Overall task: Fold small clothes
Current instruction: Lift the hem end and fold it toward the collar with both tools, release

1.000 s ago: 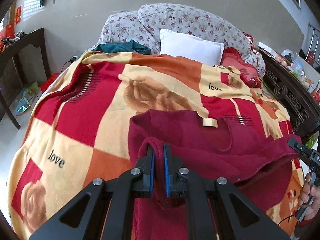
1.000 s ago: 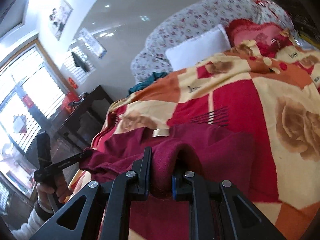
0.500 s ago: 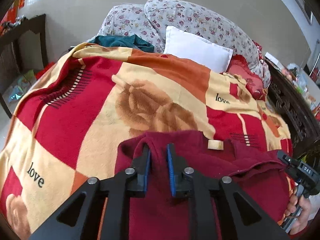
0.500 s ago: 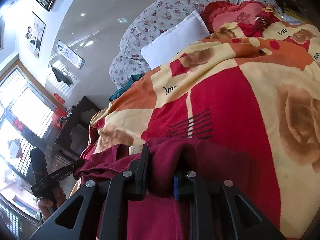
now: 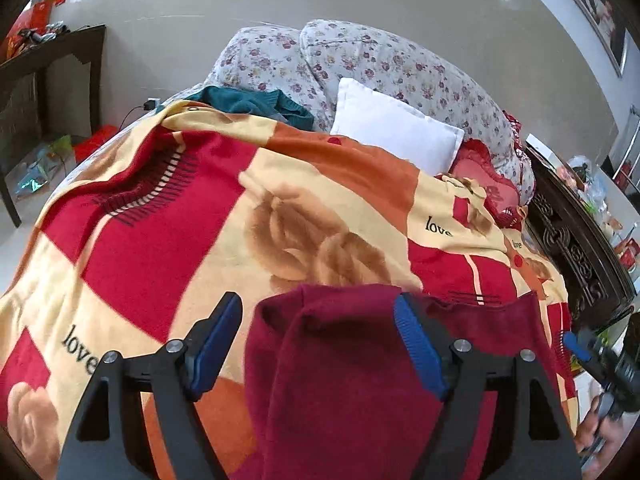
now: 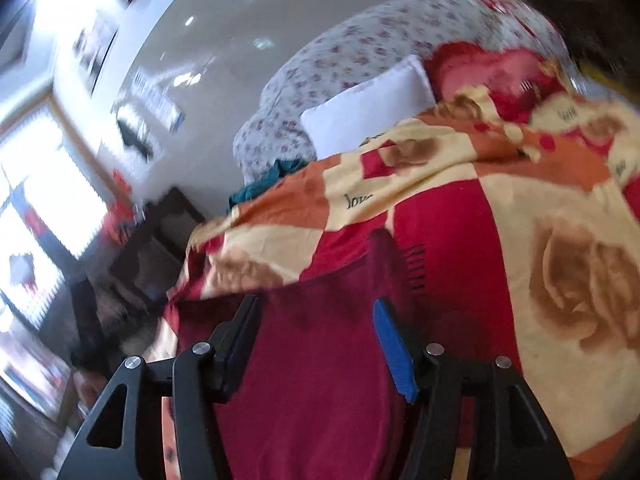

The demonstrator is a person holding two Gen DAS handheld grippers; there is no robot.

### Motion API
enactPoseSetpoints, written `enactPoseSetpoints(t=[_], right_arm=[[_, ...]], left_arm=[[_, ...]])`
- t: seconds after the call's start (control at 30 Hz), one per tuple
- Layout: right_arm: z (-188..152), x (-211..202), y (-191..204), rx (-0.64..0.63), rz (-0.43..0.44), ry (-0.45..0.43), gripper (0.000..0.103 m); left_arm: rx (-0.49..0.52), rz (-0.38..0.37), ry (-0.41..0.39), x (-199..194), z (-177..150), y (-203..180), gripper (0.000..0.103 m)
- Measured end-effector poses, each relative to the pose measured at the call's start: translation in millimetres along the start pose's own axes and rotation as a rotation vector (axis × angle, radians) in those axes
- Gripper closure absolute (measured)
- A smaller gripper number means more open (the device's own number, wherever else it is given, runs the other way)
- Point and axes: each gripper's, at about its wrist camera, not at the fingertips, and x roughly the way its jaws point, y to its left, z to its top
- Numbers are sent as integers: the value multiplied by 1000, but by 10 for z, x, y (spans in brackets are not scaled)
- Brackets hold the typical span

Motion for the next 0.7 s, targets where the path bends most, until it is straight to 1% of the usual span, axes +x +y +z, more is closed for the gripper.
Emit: enactPoseSetpoints(t=[0.07, 0.17, 0.2, 0.27, 0.3, 0.33, 0.4, 0.47, 0.5, 0.6, 0.63, 0.67, 0.7], right_arm=[[-29, 65, 116, -59, -20, 19, 40], [-45, 229, 160, -105, -87, 49, 41], [-43, 278, 151, -115, -108, 56, 42], [-19, 392, 107, -132, -180, 79, 43], [-2, 455, 68, -135, -230, 94, 43], [8, 510, 22, -133, -261, 106, 43], [26, 615, -69, -126, -310, 128, 43], [34, 737, -156, -133, -371, 159, 43], [44, 777, -181, -136, -384, 168, 43], [26, 955, -266, -138, -433, 225, 43], [5, 1037, -316, -145, -478, 251, 43], [-13, 1075, -346, -142, -491, 266, 43], [-24, 1094, -379, -132, -485, 277, 43]], left_arm=[[12, 15, -4, -53, -29, 13, 25], [83, 48, 2, -74, -133, -59, 25], [108, 65, -1, -57, -152, -96, 25], [139, 119, -3, 22, -136, -145, 25], [138, 147, 2, 89, -107, -152, 25], [128, 166, 14, 183, -73, -146, 25], [104, 200, 38, 366, -12, -100, 25], [60, 257, 64, 560, 33, -10, 25], [39, 274, 79, 649, 52, 40, 25], [0, 292, 129, 868, 70, 141, 24], [4, 299, 122, 885, 63, 140, 24], [14, 305, 114, 890, 60, 124, 24], [27, 311, 108, 884, 53, 103, 24]])
